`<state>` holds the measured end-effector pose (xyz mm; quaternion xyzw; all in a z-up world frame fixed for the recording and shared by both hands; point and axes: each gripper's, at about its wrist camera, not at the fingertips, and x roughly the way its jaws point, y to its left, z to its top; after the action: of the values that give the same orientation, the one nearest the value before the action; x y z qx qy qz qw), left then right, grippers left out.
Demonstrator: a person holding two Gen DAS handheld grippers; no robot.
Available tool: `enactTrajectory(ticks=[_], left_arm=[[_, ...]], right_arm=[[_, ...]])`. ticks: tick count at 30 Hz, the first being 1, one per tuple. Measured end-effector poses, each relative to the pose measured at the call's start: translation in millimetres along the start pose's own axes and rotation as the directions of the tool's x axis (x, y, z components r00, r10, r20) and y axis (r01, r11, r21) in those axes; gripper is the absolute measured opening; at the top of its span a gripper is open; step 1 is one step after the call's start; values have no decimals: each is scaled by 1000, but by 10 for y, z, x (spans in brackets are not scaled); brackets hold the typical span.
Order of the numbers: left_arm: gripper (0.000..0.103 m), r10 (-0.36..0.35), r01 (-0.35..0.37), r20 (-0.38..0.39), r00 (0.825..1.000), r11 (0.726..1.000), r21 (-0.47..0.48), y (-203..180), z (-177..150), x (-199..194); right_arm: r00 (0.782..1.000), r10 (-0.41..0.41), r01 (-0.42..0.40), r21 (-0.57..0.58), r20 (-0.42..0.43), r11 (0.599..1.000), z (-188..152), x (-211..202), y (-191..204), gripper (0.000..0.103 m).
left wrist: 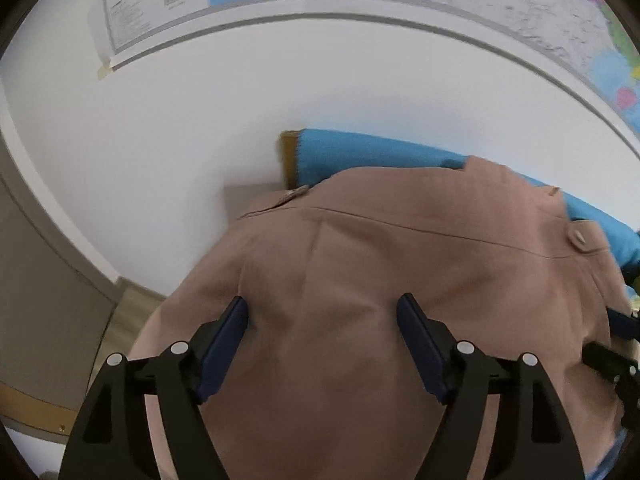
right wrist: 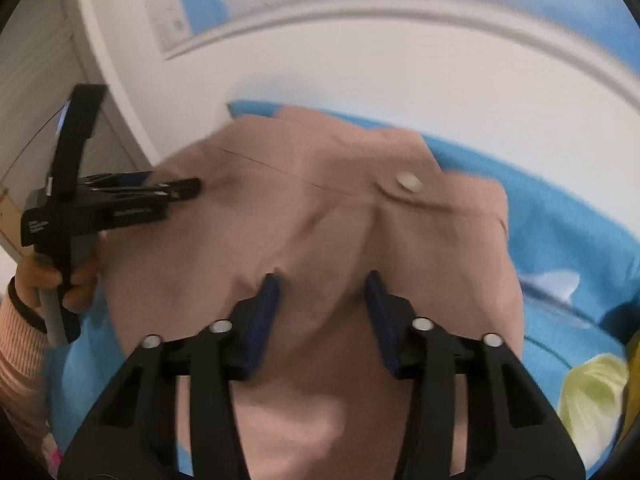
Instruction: Fold large clothes
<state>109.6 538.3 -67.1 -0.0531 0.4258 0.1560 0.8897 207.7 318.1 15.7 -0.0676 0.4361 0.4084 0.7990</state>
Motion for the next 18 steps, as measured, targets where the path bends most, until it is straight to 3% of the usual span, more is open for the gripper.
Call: enactTrajectory(ticks=[4, 6, 9, 11, 14, 18], left_arm=[[76, -20, 19, -5, 1000, 998, -56, 192, 20, 26], [76, -23, 23, -2, 1000, 998, -65, 237, 8, 20], [75, -12, 14, 24, 1000, 998, -62, 205, -42, -109], [75, -8, 10, 65, 998, 1000, -30, 135, -65, -216], [75, -28, 25, 101, 994, 999, 24, 76, -127, -325], [75, -33, 30, 68, 997, 999, 42, 68, -247, -289]], right_arm=[[999, 35, -36, 82, 8, 996, -78, -71, -304, 26], [998, 63, -63, 114, 1, 991, -104, -95, -378, 26], [999, 39, -39, 97, 3, 994, -104, -185, -314, 32], [998, 37, -42, 83, 60, 996, -117, -342, -253, 50], [995, -22, 19, 29, 95, 999, -174, -438, -226, 52], [1000, 13, -15, 108, 17, 994, -279, -241, -469, 45]])
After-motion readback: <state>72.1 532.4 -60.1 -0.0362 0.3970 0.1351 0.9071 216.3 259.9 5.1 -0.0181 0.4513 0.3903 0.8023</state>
